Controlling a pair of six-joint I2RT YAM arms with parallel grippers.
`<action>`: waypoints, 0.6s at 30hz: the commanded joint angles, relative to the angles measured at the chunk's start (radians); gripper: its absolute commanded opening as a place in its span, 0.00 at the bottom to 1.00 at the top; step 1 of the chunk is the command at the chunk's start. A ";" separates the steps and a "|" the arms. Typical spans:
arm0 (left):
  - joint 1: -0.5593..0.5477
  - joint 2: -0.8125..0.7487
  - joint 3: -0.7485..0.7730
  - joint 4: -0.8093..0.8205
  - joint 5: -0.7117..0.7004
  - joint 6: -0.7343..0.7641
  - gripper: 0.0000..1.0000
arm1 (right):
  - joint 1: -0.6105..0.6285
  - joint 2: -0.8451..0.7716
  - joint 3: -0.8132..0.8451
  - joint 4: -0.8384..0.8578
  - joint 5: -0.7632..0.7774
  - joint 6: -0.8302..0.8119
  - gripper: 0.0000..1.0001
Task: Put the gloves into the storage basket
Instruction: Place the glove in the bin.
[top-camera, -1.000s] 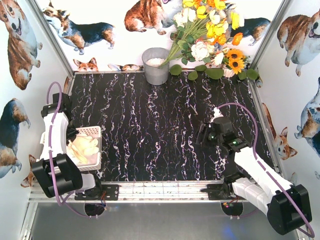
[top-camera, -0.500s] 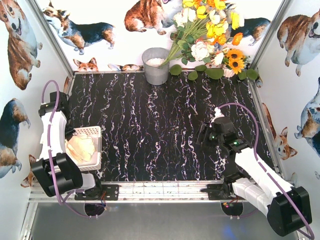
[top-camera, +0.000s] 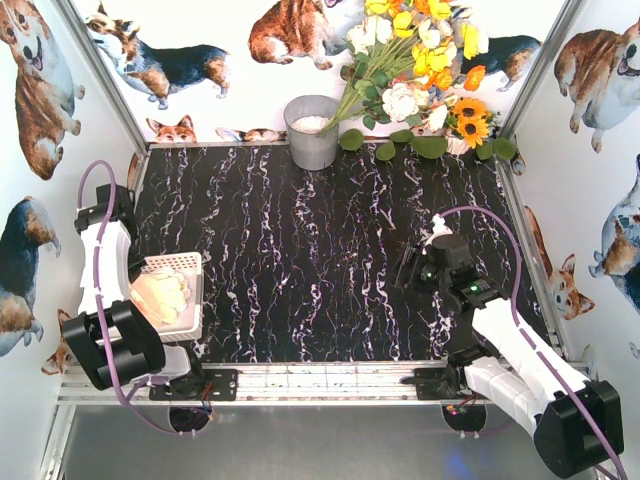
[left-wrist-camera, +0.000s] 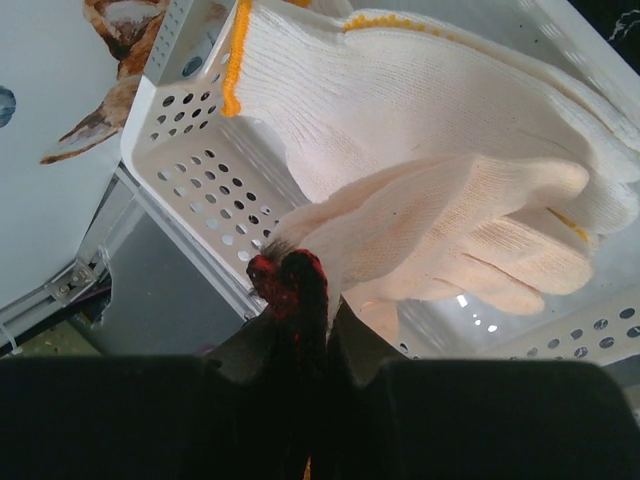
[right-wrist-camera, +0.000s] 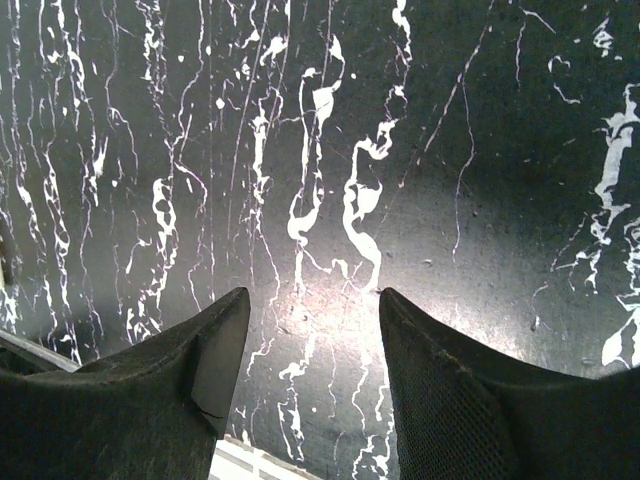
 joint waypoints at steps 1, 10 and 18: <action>0.028 0.024 -0.011 0.036 -0.024 -0.004 0.00 | -0.008 -0.019 0.034 -0.017 -0.007 -0.033 0.57; 0.035 0.052 -0.073 0.130 -0.002 0.019 0.00 | -0.010 -0.016 0.118 -0.114 -0.013 -0.077 0.57; 0.040 0.124 -0.092 0.185 -0.049 0.026 0.00 | -0.010 -0.032 0.160 -0.148 -0.015 -0.044 0.57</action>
